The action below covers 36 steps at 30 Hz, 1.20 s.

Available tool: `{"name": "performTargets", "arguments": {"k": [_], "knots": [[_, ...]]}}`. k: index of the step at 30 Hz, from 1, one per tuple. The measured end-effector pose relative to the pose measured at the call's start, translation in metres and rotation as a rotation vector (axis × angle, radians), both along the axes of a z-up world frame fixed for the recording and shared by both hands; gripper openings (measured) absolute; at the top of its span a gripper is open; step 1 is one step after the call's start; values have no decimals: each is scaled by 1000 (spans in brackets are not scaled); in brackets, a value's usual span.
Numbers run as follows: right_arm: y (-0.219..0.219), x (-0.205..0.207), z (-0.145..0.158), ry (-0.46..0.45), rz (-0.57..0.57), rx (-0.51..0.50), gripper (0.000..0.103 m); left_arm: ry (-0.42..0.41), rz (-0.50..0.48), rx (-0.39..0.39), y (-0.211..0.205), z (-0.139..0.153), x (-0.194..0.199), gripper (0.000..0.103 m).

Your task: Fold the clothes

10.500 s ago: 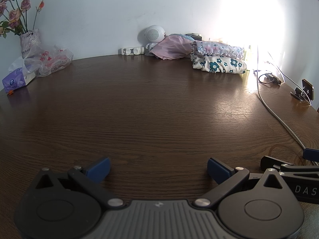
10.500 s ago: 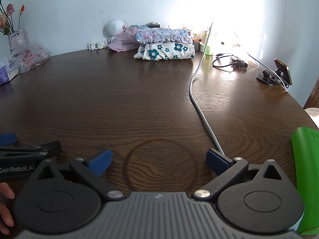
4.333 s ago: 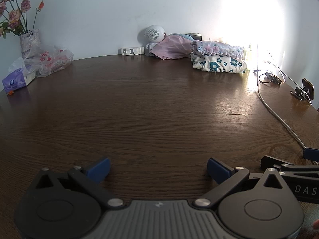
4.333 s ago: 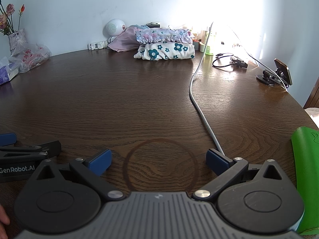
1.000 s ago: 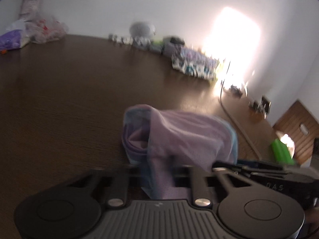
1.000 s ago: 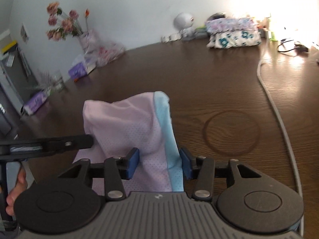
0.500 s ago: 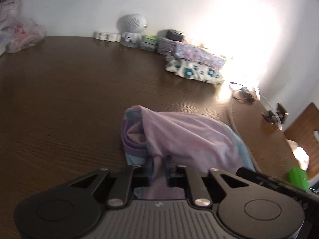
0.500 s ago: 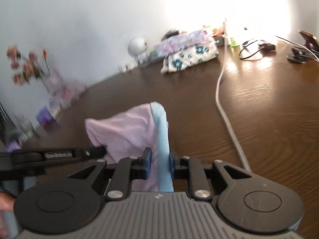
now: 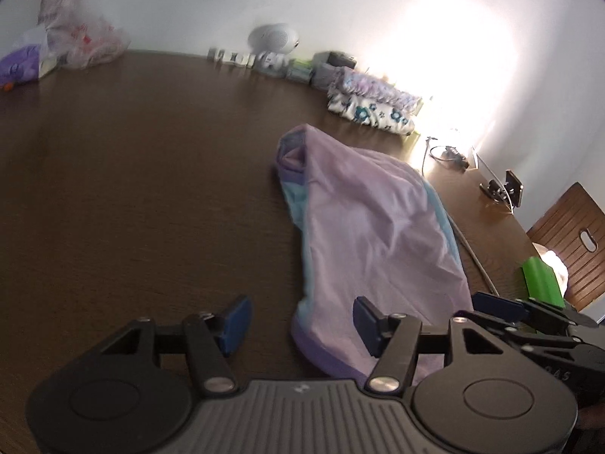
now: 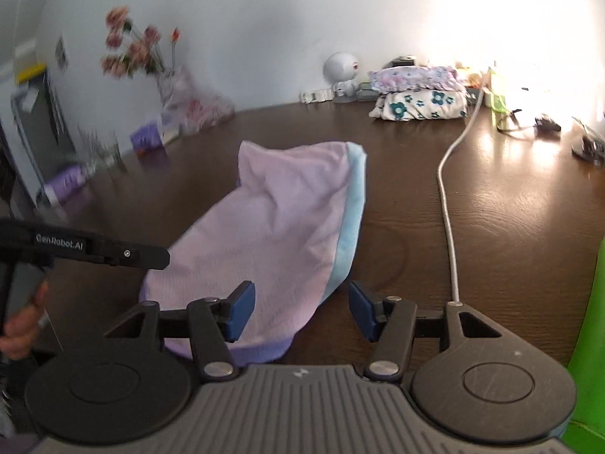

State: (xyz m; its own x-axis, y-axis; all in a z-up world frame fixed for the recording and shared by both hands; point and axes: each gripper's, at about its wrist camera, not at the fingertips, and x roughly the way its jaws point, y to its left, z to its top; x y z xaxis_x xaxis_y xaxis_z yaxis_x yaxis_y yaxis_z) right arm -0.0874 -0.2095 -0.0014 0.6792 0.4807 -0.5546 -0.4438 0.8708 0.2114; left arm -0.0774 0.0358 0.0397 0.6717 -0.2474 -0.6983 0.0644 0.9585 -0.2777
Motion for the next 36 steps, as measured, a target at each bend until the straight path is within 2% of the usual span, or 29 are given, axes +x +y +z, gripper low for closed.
{"name": "performTargets", "arguments": {"k": [7,8,9,10,11,14,16,19,23,27,29,33,36], "knots": [[17,-10,-3,-43,1,-127,53,19,-88,63,-30,3,-8,53],[19,-11,-4,-53,-11,-143,45,23,-103,82,-34,3,-6,36],[21,-10,-4,-63,-22,-151,28,27,-116,96,-39,3,-4,8],[22,-9,-4,-71,-31,-157,18,35,-127,87,-40,2,-1,1],[23,-7,-3,-67,-39,-154,5,41,-137,75,-41,2,2,2],[16,-3,5,-32,-60,-89,3,-31,-171,39,-41,9,5,1],[6,-9,21,-56,-76,-14,3,-105,-183,0,-37,25,2,1],[-7,-20,58,-121,-96,56,3,-238,-209,-78,-27,60,-7,1],[-11,-23,121,-241,-85,37,3,-418,-218,-128,-21,120,-14,0],[-12,-44,213,-427,-72,14,3,-674,-188,-152,-8,202,-41,0],[-7,-61,258,-529,-71,-7,3,-768,-188,-176,-2,239,-53,0],[4,-94,329,-717,-89,-46,3,-922,-175,-151,-3,302,-77,0],[3,-103,364,-796,-96,-37,3,-964,-170,-110,-7,333,-76,1]]}}
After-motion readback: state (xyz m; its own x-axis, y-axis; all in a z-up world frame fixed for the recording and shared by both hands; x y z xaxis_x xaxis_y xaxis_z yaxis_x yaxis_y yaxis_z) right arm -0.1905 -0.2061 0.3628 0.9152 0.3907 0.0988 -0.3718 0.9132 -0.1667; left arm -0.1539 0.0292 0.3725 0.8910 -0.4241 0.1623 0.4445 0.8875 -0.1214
